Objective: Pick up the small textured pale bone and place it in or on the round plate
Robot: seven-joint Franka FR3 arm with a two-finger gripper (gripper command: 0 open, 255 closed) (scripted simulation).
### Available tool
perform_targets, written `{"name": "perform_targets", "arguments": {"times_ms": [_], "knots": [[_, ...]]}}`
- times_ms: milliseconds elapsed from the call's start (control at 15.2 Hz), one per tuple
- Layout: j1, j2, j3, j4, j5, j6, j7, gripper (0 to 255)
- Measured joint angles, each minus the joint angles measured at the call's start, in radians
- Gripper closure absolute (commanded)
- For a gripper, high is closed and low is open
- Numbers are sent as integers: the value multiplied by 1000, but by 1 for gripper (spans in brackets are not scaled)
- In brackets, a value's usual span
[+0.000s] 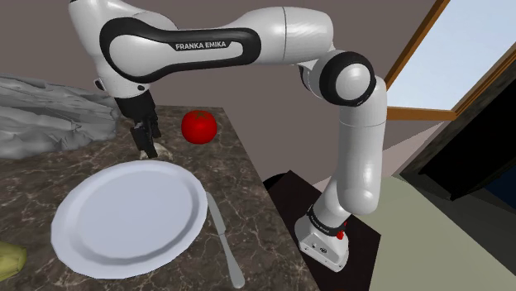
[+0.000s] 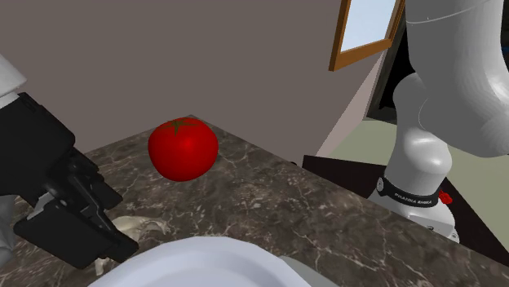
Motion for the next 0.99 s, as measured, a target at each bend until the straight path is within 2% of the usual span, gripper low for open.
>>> {"name": "perform_targets", "arguments": {"times_ms": [660, 990], "knots": [[0, -1, 1, 1, 0, 0, 1, 255], [6, -2, 2, 51, 2, -53, -3, 255]]}}
